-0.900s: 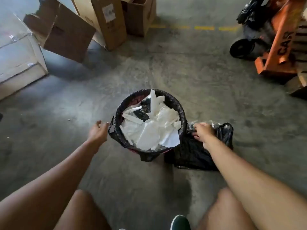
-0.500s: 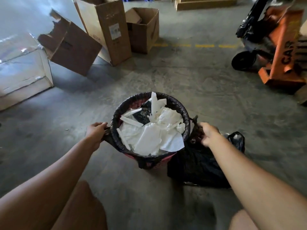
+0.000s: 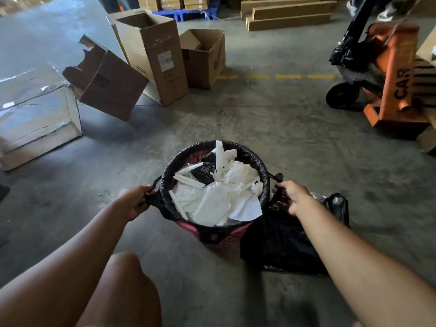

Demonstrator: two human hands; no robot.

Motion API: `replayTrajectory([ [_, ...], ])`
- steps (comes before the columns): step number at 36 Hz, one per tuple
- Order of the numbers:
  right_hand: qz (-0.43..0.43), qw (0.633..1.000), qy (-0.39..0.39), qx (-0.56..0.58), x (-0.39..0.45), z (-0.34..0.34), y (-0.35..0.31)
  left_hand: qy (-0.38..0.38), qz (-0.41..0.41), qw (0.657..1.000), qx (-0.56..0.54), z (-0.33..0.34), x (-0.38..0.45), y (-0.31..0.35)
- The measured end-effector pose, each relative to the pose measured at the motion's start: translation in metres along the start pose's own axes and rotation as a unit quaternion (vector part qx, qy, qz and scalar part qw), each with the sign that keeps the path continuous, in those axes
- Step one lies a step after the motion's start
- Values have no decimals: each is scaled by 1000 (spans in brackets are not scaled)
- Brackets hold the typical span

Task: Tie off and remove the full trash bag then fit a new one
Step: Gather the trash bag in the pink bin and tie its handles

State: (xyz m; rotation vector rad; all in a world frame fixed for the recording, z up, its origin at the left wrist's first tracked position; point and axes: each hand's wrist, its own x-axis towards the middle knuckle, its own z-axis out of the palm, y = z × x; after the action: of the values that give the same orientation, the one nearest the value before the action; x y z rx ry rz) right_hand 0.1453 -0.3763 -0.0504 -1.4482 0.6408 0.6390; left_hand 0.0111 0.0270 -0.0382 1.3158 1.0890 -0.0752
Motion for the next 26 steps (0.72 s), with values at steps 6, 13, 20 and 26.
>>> replayTrajectory([
  [6, 14, 993, -78, 88, -9, -19, -19, -95, -15, 995, 19, -17, -25, 7],
  [13, -71, 987, -40, -139, 0, 2, -50, -107, 35, 993, -28, -8, -7, 46],
  [20, -46, 996, -30, -66, 25, 43, -90, -112, 42, 989, 83, 27, 17, 93],
  [26, -122, 992, -20, -38, 22, 73, -110, -79, 127, 989, -4, 46, 18, 116],
])
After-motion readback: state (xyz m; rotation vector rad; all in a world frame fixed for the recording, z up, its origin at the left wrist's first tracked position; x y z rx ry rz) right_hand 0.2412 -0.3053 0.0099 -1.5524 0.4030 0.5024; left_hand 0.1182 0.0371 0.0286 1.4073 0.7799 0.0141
